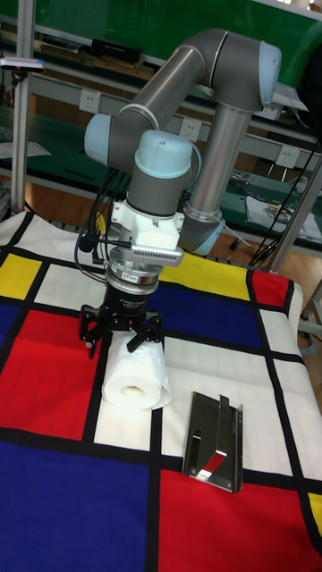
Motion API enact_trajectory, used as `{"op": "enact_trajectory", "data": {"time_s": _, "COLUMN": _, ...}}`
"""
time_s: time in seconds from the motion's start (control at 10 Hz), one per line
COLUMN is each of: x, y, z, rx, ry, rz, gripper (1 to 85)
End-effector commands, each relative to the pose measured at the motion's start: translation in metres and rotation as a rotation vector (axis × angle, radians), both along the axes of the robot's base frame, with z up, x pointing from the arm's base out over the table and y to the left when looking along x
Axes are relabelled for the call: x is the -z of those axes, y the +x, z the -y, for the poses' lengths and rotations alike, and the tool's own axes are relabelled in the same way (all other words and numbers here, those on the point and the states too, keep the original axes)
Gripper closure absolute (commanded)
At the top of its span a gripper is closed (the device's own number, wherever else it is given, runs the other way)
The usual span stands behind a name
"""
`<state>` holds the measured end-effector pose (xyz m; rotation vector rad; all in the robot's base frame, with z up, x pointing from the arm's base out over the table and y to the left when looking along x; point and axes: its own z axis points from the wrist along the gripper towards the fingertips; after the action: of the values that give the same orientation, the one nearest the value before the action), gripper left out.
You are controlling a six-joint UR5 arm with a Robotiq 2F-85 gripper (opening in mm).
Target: Put the toilet paper on its holder
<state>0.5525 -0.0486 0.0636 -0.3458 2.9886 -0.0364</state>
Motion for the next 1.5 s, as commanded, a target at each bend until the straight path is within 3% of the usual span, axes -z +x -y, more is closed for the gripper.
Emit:
{"op": "enact_trajectory", "data": {"time_s": 0.0, "x": -0.002, "y": 0.009, "z": -0.006, "rx": 0.002, "ry": 0.027, "rz": 0.033, "gripper": 22.0}}
{"op": "enact_trajectory", "data": {"time_s": 0.2, "x": -0.003, "y": 0.011, "z": -0.010, "rx": 0.001, "ry": 0.043, "rz": 0.044, "gripper": 22.3}}
{"op": "enact_trajectory", "data": {"time_s": 0.3, "x": -0.002, "y": 0.007, "z": -0.009, "rx": 0.002, "ry": 0.041, "rz": 0.027, "gripper": 22.3}}
{"op": "enact_trajectory", "data": {"time_s": 0.7, "x": -0.004, "y": 0.006, "z": -0.012, "rx": -0.005, "ry": 0.055, "rz": 0.019, "gripper": 24.7}}
{"op": "enact_trajectory", "data": {"time_s": 1.4, "x": -0.054, "y": 0.012, "z": -0.001, "rx": -0.008, "ry": 0.044, "rz": -0.036, "gripper": 24.7}}
